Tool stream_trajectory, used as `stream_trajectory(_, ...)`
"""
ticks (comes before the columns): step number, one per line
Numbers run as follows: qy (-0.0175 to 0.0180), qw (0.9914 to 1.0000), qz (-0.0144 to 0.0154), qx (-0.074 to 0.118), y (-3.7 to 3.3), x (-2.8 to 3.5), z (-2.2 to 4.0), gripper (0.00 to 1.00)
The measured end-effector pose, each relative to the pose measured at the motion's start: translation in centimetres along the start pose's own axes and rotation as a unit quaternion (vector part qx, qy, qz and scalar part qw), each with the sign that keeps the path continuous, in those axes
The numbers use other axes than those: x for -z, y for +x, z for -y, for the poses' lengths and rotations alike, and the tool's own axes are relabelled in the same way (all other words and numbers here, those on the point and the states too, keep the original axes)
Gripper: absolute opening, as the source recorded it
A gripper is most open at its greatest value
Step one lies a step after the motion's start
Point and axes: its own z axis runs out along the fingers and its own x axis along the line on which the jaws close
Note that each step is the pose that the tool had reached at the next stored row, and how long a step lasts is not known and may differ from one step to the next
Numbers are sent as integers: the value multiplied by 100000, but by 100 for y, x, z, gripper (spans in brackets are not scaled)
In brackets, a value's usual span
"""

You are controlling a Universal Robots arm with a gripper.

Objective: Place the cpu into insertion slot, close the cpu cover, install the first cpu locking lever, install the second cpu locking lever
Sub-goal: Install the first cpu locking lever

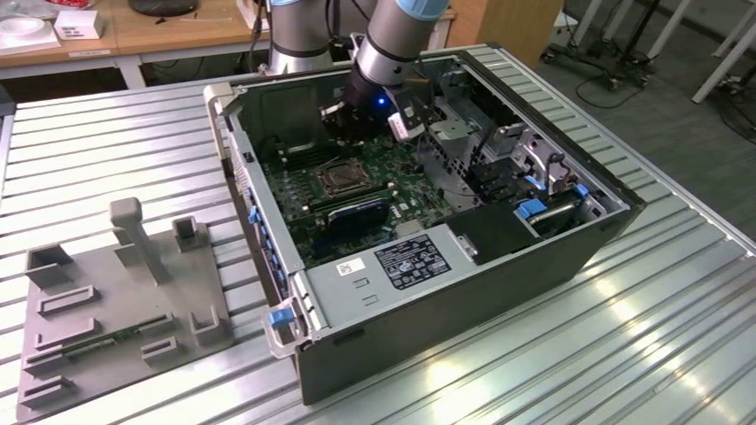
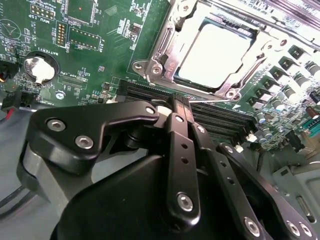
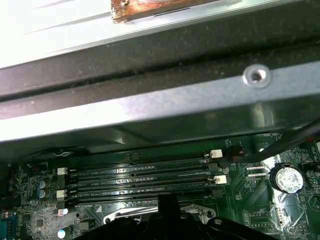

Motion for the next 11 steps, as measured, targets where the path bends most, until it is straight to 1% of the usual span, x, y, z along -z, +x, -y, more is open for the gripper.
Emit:
stream_trajectory(8,-33,100000,268,62,55,-10,9,11)
stream_trajectory(11,-54,99999,462,110,83,-15,14,11)
